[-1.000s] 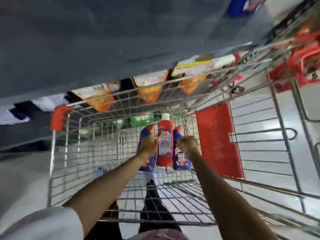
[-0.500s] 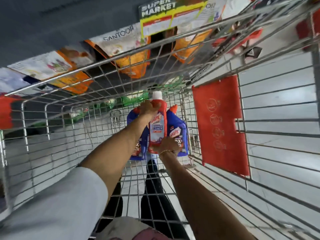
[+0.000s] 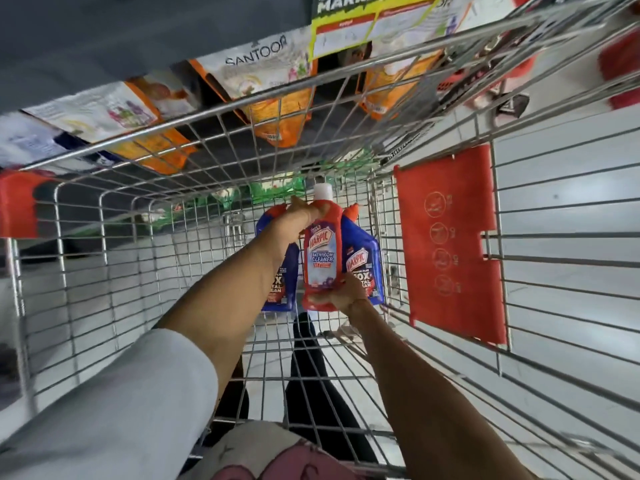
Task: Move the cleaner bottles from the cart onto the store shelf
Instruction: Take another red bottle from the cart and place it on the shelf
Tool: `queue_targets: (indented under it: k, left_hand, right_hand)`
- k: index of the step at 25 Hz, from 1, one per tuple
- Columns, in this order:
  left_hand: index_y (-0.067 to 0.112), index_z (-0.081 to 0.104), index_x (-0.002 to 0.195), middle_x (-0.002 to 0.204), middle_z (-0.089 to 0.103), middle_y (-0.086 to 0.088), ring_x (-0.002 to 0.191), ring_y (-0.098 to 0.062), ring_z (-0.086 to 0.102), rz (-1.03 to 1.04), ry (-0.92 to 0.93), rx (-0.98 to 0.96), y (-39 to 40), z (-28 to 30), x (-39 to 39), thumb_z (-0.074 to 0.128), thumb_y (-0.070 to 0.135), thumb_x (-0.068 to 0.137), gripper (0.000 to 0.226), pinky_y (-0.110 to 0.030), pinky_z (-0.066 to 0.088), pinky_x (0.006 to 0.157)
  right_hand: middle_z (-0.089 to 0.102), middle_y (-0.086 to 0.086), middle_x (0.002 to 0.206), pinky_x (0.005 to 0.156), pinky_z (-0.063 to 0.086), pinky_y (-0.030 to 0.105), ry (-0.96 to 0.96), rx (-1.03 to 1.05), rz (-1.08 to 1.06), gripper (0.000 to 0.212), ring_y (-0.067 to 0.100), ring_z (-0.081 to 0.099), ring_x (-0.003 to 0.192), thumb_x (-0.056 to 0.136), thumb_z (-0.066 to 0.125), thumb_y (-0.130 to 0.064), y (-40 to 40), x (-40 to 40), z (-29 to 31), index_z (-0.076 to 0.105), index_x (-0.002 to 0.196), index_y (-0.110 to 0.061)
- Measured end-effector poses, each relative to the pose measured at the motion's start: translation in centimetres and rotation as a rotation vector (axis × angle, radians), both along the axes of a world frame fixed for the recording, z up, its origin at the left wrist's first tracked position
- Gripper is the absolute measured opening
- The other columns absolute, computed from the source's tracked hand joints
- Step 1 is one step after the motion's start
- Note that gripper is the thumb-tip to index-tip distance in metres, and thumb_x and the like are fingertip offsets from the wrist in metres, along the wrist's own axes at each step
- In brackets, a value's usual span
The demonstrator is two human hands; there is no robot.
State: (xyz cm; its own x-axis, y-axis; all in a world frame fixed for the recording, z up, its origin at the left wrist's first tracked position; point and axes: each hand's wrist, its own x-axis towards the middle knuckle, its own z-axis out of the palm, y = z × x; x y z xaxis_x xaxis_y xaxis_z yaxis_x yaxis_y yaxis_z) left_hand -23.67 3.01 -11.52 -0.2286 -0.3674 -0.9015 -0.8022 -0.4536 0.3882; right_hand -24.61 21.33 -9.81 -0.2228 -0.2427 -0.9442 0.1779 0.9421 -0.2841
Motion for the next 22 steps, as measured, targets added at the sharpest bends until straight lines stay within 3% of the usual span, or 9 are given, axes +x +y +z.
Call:
queue_targets:
  k: [2,5,7,9,12,14,16,18,22]
  left_hand:
    - [0.009,0.033,0.133,0.134,0.052,-0.014,0.119,-0.032,0.052,0.055,0.083,0.045,0.3,1.8,0.9,0.079,0.052,0.053,0.102,-0.047,0.043,0.103]
    - [0.003,0.048,0.119,0.116,0.061,-0.014,0.106,-0.028,0.058,0.083,0.204,0.071,0.7,7.2,1.2,0.072,0.024,0.077,0.054,-0.041,0.045,0.1]
    - [0.005,0.051,0.119,0.114,0.063,-0.013,0.104,-0.027,0.059,0.051,0.345,0.052,1.1,12.0,1.8,0.07,0.019,0.079,0.046,-0.039,0.045,0.097]
    - [0.016,0.05,0.115,0.11,0.063,-0.005,0.106,-0.025,0.058,0.078,0.448,0.039,1.1,14.6,1.5,0.071,0.02,0.077,0.044,-0.039,0.045,0.097]
    - [0.024,0.053,0.099,0.1,0.064,0.001,0.1,-0.02,0.057,0.122,0.645,-0.114,-0.2,21.8,3.4,0.073,0.019,0.074,0.033,-0.035,0.046,0.091]
    - [0.026,0.054,0.093,0.096,0.064,0.001,0.089,-0.009,0.06,0.157,0.744,-0.229,-1.8,26.8,5.0,0.072,0.014,0.075,0.027,-0.025,0.047,0.084]
    - [0.025,0.055,0.088,0.086,0.063,0.007,0.071,0.006,0.06,0.202,0.838,-0.34,-3.9,32.1,7.8,0.066,0.008,0.08,0.022,-0.011,0.048,0.071]
    - [0.023,0.055,0.085,0.075,0.066,0.014,0.063,0.009,0.059,0.244,0.919,-0.399,-6.2,36.4,10.4,0.063,0.006,0.082,0.02,-0.01,0.047,0.063]
    - [0.024,0.055,0.081,0.062,0.068,0.02,0.061,0.007,0.058,0.287,1.066,-0.562,-10.8,43.8,17.2,0.066,0.014,0.071,0.017,-0.015,0.046,0.059]
  right_hand:
    - [0.071,0.009,0.11,0.093,0.052,0.037,-0.105,-0.083,0.005,0.068,0.019,0.068,0.092,0.044,0.089,-0.017,0.8,-0.9,2.0,0.063,0.106,-0.008]
    - [0.067,0.012,0.114,0.087,0.052,0.029,-0.215,-0.217,0.125,0.058,0.015,0.066,0.093,0.059,0.081,-0.002,0.5,-2.8,5.3,0.059,0.112,-0.006]
    - [0.067,0.01,0.115,0.093,0.051,0.031,-0.192,-0.262,0.237,0.059,0.017,0.064,0.099,0.059,0.082,-0.005,0.0,-3.2,8.9,0.059,0.113,-0.011]
    - [0.068,0.006,0.11,0.077,0.054,0.018,-0.196,-0.273,0.296,0.059,0.007,0.065,0.087,0.061,0.081,-0.003,-1.2,-4.2,10.5,0.058,0.115,-0.011]
    - [0.065,0.005,0.113,0.086,0.054,0.022,-0.132,-0.387,0.377,0.066,0.01,0.064,0.095,0.061,0.077,0.007,-3.5,-3.8,16.3,0.053,0.12,-0.007]
    - [0.065,0.006,0.111,0.083,0.055,0.021,-0.108,-0.48,0.427,0.068,0.007,0.063,0.092,0.057,0.077,0.011,-5.9,-3.8,20.2,0.055,0.118,-0.009]
    - [0.071,-0.004,0.1,0.079,0.057,0.025,-0.066,-0.578,0.47,0.065,0.004,0.065,0.086,0.051,0.078,0.008,-8.6,-2.7,24.6,0.059,0.108,-0.018]
    - [0.074,-0.016,0.085,0.073,0.054,0.021,-0.054,-0.655,0.524,0.057,-0.001,0.066,0.082,0.054,0.078,0.006,-11.5,-1.6,28.2,0.062,0.098,-0.026]
    - [0.068,0.008,0.109,0.08,0.054,0.026,0.033,-0.861,0.506,0.058,0.007,0.067,0.09,0.062,0.076,0.01,-18.1,3.1,34.3,0.059,0.115,-0.004]
